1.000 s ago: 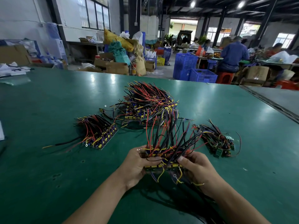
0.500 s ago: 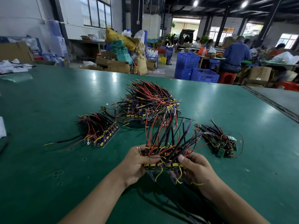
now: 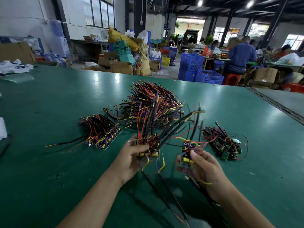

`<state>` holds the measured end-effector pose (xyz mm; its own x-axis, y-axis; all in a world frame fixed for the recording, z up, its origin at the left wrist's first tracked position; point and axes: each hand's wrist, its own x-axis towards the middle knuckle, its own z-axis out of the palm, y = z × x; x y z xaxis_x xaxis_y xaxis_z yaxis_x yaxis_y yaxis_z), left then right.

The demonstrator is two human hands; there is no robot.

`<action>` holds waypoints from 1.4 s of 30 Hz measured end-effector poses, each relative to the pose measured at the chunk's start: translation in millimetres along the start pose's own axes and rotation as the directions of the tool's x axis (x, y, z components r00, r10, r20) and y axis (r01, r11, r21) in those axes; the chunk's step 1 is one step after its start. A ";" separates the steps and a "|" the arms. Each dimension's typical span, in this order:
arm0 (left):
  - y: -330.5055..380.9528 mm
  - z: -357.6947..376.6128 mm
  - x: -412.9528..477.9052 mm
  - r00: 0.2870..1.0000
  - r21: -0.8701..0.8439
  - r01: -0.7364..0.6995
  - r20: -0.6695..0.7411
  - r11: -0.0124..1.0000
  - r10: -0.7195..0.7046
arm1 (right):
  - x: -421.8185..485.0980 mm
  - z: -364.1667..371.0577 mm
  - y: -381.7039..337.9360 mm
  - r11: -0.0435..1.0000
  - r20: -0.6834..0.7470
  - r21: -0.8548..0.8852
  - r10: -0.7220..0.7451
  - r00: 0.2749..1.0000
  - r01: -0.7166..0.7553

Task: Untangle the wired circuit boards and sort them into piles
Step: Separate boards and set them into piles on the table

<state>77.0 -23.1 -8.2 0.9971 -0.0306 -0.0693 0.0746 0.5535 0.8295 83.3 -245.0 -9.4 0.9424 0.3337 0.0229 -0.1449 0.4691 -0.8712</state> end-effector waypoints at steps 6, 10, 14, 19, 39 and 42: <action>-1.2 -6.2 8.3 0.937 0.340 -0.052 -0.310 0.939 0.164 | 4.0 -6.8 0.5 1.000 -0.142 0.017 0.026 0.990 -0.023; -1.2 -15.5 10.5 0.842 0.606 0.016 -0.437 0.795 0.316 | 4.6 -6.2 3.2 0.999 -0.162 0.043 0.034 0.986 -0.027; -3.4 -23.5 10.8 0.765 0.790 0.172 -0.484 0.589 0.425 | 6.7 -5.2 1.5 0.998 -0.252 0.062 0.007 0.968 0.009; -8.5 -30.0 13.4 0.729 0.872 0.283 -0.466 0.398 0.502 | 6.9 -13.0 -5.8 0.996 -0.347 -0.089 -0.054 0.936 0.024; -34.5 41.0 -15.0 0.987 0.220 -0.072 -0.122 0.973 0.101 | -0.7 1.3 7.0 0.929 -0.018 -0.358 -0.104 0.994 0.091; -29.3 43.6 -14.1 0.984 -0.039 0.042 -0.172 0.998 -0.048 | 1.3 1.5 9.8 0.977 -0.038 -0.199 -0.090 0.995 0.081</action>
<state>61.3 -75.1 -7.4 0.9753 0.0861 -0.2032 0.1159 0.5837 0.8036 82.7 -238.8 -17.2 0.9624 0.2587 0.0825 -0.0055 0.3224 -0.9466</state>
